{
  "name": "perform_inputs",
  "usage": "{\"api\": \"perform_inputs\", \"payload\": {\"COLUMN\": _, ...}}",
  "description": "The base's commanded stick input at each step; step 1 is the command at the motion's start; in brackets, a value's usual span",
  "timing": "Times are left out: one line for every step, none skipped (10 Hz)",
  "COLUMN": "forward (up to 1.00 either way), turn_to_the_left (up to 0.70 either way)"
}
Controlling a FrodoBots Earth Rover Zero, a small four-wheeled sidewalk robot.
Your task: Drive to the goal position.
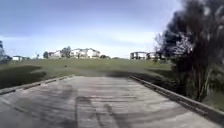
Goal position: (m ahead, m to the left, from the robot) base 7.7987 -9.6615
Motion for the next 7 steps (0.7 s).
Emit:
{"api": "perform_inputs", "payload": {"forward": 1.00, "turn_to_the_left": 0.00}}
{"api": "perform_inputs", "payload": {"forward": 1.00, "turn_to_the_left": 0.00}}
{"api": "perform_inputs", "payload": {"forward": 1.00, "turn_to_the_left": 0.00}}
{"api": "perform_inputs", "payload": {"forward": 1.00, "turn_to_the_left": 0.00}}
{"api": "perform_inputs", "payload": {"forward": 1.00, "turn_to_the_left": 0.00}}
{"api": "perform_inputs", "payload": {"forward": 1.00, "turn_to_the_left": 0.00}}
{"api": "perform_inputs", "payload": {"forward": 1.00, "turn_to_the_left": 0.00}}
